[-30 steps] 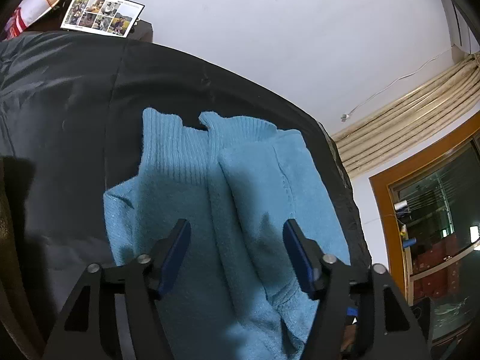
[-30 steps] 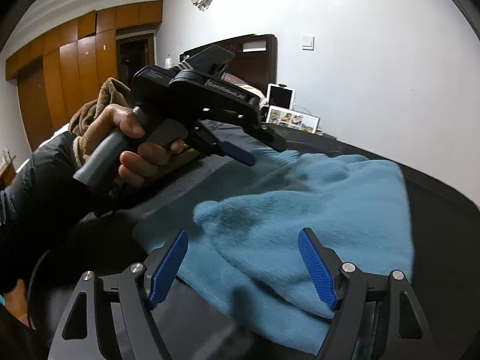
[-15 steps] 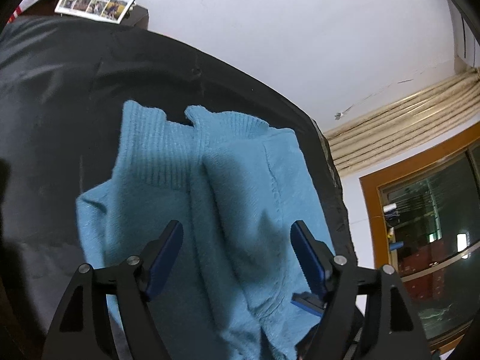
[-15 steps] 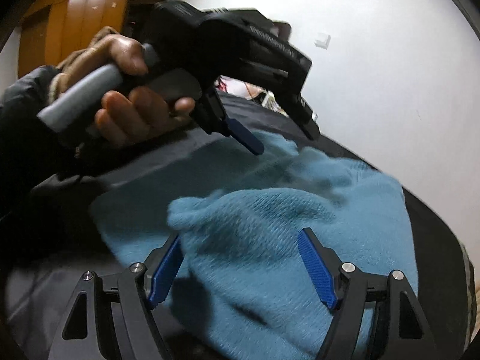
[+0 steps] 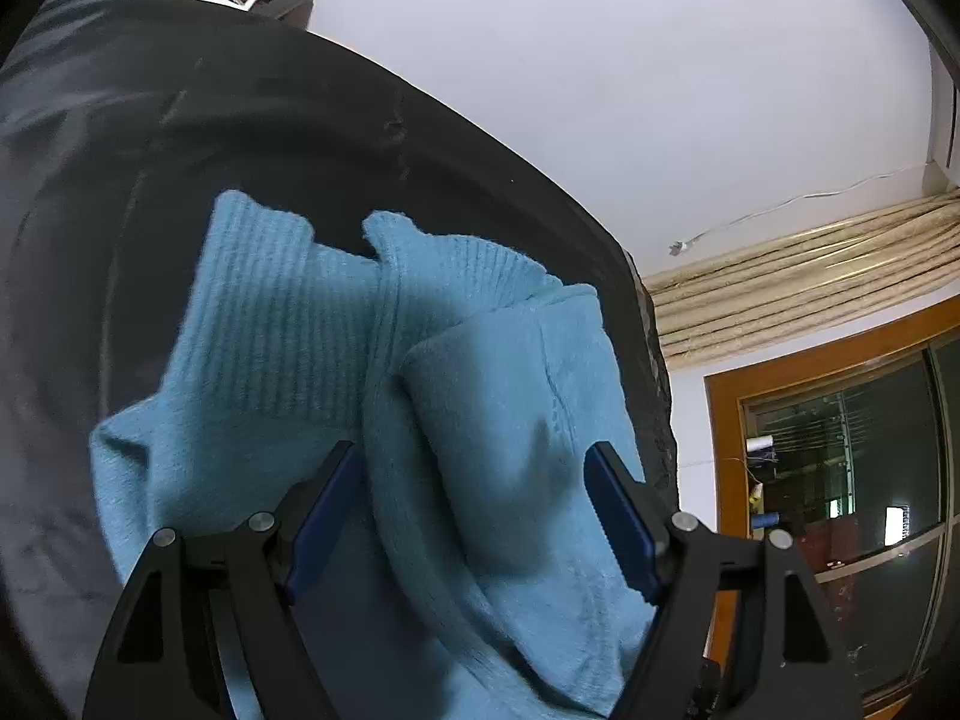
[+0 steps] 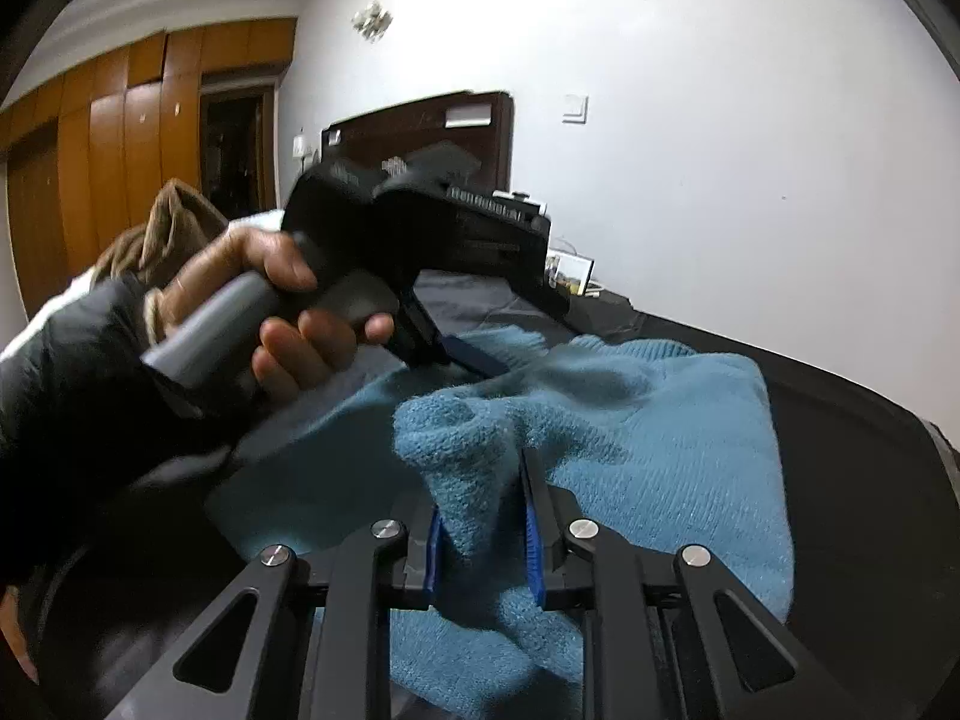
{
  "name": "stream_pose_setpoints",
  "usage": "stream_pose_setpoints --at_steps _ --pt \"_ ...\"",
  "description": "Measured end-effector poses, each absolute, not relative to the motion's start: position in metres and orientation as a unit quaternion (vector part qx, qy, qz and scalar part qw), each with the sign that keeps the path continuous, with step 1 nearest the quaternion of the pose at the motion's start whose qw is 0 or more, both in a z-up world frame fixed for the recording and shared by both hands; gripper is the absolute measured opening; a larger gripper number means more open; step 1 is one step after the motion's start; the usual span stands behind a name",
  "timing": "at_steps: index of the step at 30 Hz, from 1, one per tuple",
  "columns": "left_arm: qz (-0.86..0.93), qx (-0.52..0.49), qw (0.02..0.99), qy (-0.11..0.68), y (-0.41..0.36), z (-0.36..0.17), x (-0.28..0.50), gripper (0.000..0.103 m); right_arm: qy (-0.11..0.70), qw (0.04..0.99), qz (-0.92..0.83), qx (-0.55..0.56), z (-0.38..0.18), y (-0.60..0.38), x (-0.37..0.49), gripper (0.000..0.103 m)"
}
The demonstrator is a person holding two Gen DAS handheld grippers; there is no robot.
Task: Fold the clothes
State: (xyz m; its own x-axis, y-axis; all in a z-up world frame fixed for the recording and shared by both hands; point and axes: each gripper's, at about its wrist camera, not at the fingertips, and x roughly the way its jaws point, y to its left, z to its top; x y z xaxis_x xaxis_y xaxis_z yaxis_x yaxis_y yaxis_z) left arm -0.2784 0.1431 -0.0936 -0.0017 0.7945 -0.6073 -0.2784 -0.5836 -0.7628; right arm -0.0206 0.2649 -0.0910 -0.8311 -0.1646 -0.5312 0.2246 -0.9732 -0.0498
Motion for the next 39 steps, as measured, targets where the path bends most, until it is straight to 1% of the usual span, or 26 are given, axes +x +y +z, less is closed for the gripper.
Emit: stream_pose_setpoints --at_steps 8,10,12,13,14,17,19,22,27,29,33,39 --pt "0.659 -0.598 0.394 -0.229 0.160 -0.097 -0.284 0.079 0.041 0.109 -0.958 0.262 -0.087 0.261 -0.021 0.022" --pt "0.660 -0.600 0.390 -0.228 0.163 -0.099 -0.284 0.076 0.040 0.113 -0.959 0.257 -0.086 0.259 -0.019 0.022" --pt "0.663 -0.600 0.388 -0.221 0.168 -0.099 -0.285 0.061 0.040 0.114 -0.960 0.251 -0.086 0.257 -0.017 0.022" --pt "0.662 -0.601 0.389 -0.220 0.170 -0.100 -0.286 0.047 0.041 0.113 -0.961 0.247 -0.086 0.257 -0.016 0.022" --pt "0.661 -0.601 0.390 -0.222 0.171 -0.101 -0.286 0.038 0.040 0.112 -0.962 0.244 -0.085 0.257 -0.015 0.022" --pt "0.664 -0.595 0.391 -0.229 0.173 -0.101 -0.287 0.028 0.037 0.110 -0.963 0.244 -0.084 0.257 -0.015 0.021" --pt "0.671 -0.583 0.396 -0.229 0.172 -0.094 -0.287 0.024 0.037 0.111 -0.963 0.244 -0.083 0.255 -0.016 0.021" --pt "0.684 -0.561 0.407 -0.228 0.167 -0.076 -0.286 0.023 0.040 0.111 -0.963 0.242 -0.080 0.250 -0.017 0.021" --pt "0.707 -0.517 0.427 -0.225 0.148 -0.037 -0.285 0.023 0.051 0.122 -0.968 0.214 -0.058 0.232 -0.016 0.021" --pt "0.716 -0.506 0.426 -0.225 0.134 -0.029 -0.285 0.023 0.060 0.132 -0.967 0.211 -0.054 0.217 -0.017 0.021" --pt "0.727 -0.504 0.407 -0.229 0.102 -0.040 -0.287 0.023 0.079 0.153 -0.959 0.225 -0.061 0.189 -0.027 0.021" --pt "0.737 -0.522 0.366 -0.224 0.066 -0.079 -0.291 0.023 0.106 0.182 -0.933 0.292 -0.106 0.150 -0.046 0.021"
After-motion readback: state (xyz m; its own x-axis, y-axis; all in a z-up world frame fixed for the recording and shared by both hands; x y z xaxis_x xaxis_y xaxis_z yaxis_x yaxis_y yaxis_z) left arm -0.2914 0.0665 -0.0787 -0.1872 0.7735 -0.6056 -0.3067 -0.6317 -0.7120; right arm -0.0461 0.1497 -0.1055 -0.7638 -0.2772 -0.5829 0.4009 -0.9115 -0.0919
